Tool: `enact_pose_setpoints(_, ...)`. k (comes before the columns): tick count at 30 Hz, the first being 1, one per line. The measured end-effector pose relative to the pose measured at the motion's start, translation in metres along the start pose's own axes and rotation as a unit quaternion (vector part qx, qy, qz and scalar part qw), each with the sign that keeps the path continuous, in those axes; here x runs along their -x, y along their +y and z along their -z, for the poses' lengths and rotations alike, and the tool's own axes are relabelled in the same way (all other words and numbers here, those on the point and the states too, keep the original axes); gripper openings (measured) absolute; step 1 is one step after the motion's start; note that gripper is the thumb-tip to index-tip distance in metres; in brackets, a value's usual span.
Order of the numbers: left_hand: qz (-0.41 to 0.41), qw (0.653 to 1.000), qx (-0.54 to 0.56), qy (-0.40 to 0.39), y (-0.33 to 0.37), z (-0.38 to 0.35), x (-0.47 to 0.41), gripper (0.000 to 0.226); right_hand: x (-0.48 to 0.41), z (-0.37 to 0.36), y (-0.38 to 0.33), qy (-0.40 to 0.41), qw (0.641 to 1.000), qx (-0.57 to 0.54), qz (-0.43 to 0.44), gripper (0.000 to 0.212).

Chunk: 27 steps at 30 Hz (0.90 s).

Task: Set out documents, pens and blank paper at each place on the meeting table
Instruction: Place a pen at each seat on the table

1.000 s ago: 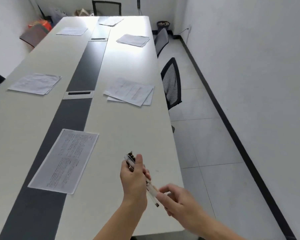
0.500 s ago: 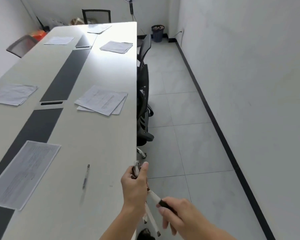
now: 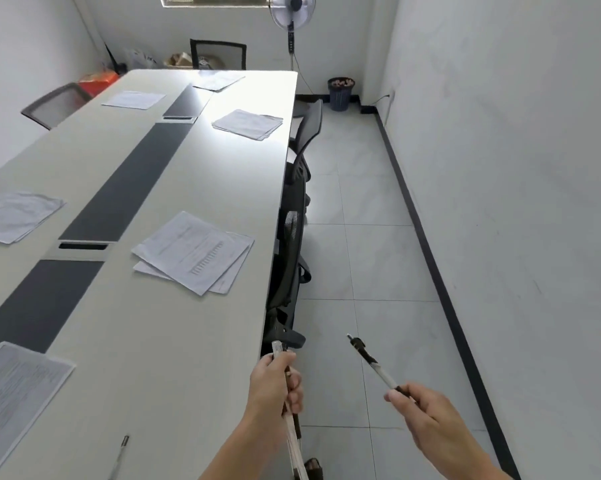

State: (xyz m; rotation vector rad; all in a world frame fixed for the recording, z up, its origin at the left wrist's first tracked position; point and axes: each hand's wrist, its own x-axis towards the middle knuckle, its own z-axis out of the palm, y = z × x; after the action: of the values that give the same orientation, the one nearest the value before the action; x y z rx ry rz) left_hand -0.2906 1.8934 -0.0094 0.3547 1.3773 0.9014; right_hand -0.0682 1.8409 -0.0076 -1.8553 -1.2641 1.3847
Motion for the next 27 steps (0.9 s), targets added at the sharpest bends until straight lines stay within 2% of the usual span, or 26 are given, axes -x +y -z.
enact_pose_setpoints(2,-0.001,1.0,0.024,0.002,0.025,-0.011,-0.016,0.005,-0.027,0.019,-0.02,0.013,0.998,-0.054,-0.026,0.025)
enact_pose_setpoints(5,-0.006,0.999,0.049,0.011,0.059,-0.024,-0.038,0.013,-0.07,0.039,-0.038,0.012,0.992,-0.11,-0.057,0.031)
enact_pose_setpoints(12,-0.045,0.994,0.084,0.046,0.114,-0.061,-0.104,0.012,-0.203,0.074,-0.058,-0.036,0.972,-0.191,-0.132,0.032)
enact_pose_setpoints(16,-0.083,0.986,0.106,0.094,0.145,-0.1,-0.151,0.008,-0.297,0.109,-0.081,-0.073,0.982,-0.128,-0.114,0.031)
enact_pose_setpoints(19,-0.103,0.977,0.146,0.12,0.171,-0.134,-0.18,0.012,-0.361,0.14,-0.111,-0.13,0.988,-0.055,-0.066,0.021)
enact_pose_setpoints(23,-0.121,0.962,0.195,0.15,0.199,-0.167,-0.208,0.015,-0.44,0.158,-0.168,-0.223,0.973,0.051,0.006,0.013)
enact_pose_setpoints(27,-0.122,0.938,0.252,0.203,0.206,-0.173,-0.216,0.019,-0.507,0.132,-0.226,-0.276,0.949,0.129,0.083,0.01)
